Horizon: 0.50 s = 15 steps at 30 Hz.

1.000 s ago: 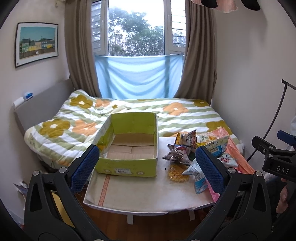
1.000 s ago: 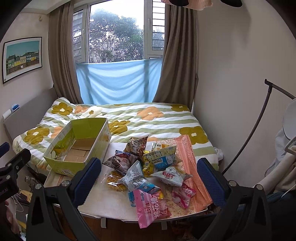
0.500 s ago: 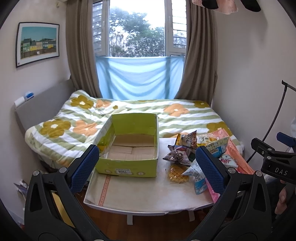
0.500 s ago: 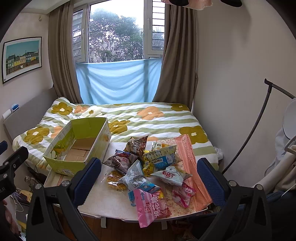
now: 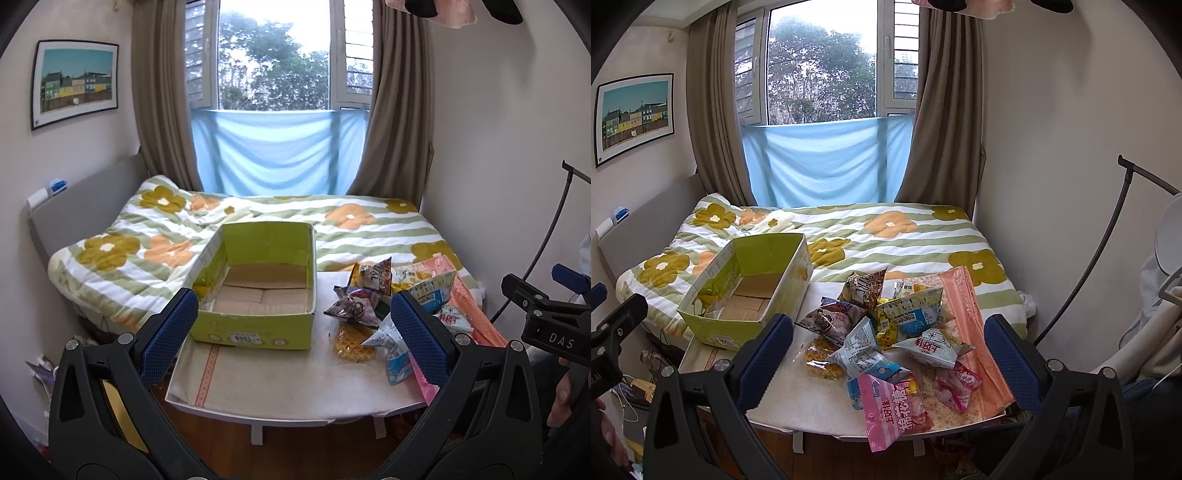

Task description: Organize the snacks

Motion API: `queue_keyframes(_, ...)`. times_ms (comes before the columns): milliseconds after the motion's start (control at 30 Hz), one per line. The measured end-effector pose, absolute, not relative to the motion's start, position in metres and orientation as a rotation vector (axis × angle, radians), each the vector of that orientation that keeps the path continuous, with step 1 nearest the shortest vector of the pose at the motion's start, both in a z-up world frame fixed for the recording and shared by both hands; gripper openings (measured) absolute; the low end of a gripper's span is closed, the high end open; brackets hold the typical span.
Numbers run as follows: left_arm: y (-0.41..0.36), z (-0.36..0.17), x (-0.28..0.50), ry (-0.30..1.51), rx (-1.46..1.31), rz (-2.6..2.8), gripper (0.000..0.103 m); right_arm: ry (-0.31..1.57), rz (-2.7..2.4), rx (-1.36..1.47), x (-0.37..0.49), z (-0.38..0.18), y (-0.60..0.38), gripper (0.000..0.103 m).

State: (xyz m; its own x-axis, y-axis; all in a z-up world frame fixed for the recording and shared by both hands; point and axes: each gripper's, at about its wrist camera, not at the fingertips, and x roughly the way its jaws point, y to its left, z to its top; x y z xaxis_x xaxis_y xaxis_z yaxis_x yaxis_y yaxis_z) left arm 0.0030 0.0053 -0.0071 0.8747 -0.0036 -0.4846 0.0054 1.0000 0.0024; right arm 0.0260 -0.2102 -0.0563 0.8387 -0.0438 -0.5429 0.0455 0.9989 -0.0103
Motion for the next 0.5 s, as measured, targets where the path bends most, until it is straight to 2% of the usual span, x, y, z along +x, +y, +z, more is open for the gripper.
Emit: queue_keyframes(500,0.0059,-0.0045,0.0054,0.512,0.003,-0.017,0.103,0.577,-0.053,0.001,0.0237,-0.0566,-0.2067,0.103)
